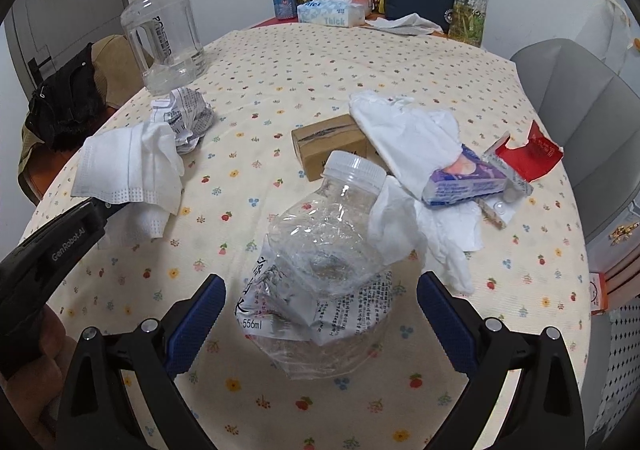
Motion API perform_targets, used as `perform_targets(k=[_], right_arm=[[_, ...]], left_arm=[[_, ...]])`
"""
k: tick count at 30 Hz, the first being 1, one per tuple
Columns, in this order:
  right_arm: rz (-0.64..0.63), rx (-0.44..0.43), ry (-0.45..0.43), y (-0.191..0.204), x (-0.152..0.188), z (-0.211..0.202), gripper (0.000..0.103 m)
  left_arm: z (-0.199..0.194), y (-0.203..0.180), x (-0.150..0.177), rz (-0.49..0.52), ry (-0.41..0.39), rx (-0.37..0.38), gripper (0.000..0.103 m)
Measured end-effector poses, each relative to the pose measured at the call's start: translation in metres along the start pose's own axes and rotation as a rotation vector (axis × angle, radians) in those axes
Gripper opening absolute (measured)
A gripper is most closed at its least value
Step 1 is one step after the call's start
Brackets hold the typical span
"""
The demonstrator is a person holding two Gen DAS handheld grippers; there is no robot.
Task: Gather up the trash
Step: 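Grasp the crumpled clear plastic bottle with the right tool while the left tool holds the lid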
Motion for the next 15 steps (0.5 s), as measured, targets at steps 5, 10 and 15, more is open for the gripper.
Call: perform_targets(k=[5,10,15], right_arm=[[0.007,-0.014,0.020,-0.001,0.005,0.002,0.077],[0.033,-0.034,0.007,-0.003,0.002,-0.006,0.077],[0.030,-0.049,-0.024,-0.001,-0.005,-0.022,0.077]], left_arm=[[0.000,-0.001,0.000,0.002,0.001,-0.001,0.002],[-0.002,-0.003,0.000,0.001,-0.001,0.005,0.002],[-0.010,-0.010,-0.004,0.009,-0.015,0.014,0.002]])
Point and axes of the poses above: each gripper's, at about its wrist camera, not at the fingertips, and z roughly the way its jaws point, y to its left, x to its underside, the point moved 7 cm from there along z, roughly the way its jaws point, and after that the axes turned 15 degrees about -y, right-handed, at the moved point
